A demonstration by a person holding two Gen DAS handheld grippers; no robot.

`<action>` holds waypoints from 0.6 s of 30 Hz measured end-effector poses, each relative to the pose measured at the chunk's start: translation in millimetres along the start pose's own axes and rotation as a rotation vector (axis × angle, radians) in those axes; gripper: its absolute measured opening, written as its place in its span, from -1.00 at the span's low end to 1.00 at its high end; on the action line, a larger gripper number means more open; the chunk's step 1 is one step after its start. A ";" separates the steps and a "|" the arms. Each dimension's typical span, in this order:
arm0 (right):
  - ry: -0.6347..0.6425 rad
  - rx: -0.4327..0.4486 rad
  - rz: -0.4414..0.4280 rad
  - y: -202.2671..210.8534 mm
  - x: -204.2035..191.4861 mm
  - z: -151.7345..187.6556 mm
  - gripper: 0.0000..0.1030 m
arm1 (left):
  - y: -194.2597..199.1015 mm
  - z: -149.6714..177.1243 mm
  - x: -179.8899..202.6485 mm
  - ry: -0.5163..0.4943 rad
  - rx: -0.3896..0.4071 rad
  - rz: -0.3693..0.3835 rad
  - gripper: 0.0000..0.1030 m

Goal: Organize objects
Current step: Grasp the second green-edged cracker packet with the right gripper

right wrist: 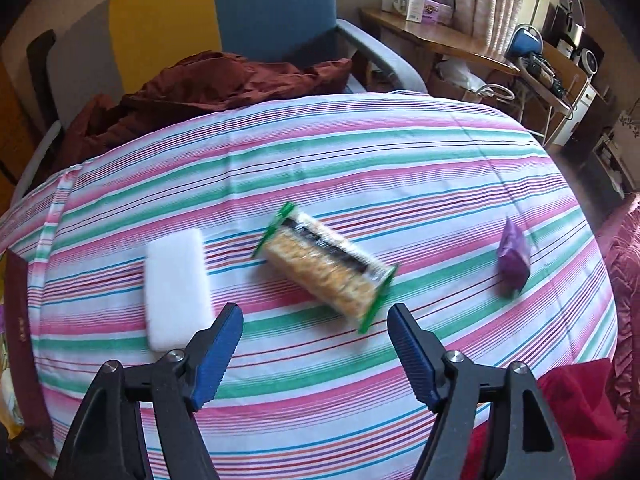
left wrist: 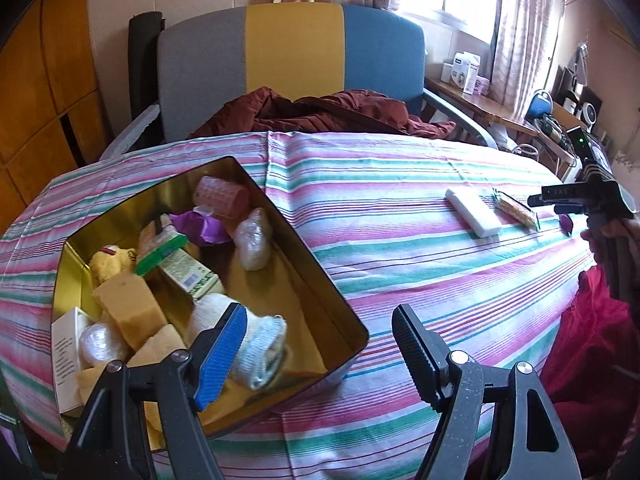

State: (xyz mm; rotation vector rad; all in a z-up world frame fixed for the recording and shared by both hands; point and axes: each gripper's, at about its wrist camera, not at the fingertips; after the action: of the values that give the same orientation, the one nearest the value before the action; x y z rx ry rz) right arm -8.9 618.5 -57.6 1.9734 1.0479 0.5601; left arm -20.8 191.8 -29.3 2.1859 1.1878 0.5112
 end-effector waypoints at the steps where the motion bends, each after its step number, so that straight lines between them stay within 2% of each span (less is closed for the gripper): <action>1: -0.001 0.002 0.008 -2.5 5.3 -2.3 0.48 | -1.6 -0.2 1.6 -0.001 -0.004 0.006 0.47; 9: 0.035 -0.014 0.052 -27.1 31.1 -11.4 0.51 | -10.2 -2.8 18.3 -0.017 -0.028 0.044 0.47; 13: 0.056 -0.014 0.008 -34.7 26.0 -11.8 0.51 | -17.0 -7.4 29.5 -0.027 -0.045 0.072 0.47; 18: 0.124 -0.009 0.009 -49.7 11.1 -13.9 0.51 | -24.3 -13.4 48.0 -0.066 -0.055 0.105 0.47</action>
State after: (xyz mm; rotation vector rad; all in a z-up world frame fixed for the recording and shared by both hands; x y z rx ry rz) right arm -35.5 650.1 -90.4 1.9568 1.1109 0.6980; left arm -18.4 247.1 -32.9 2.2091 1.0161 0.5056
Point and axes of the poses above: each gripper's, at about its wrist camera, not at the fingertips, and y roughly against the way its jaws point, x to its right, z to its underside, and after that the axes turned 8 degrees about x, right-handed
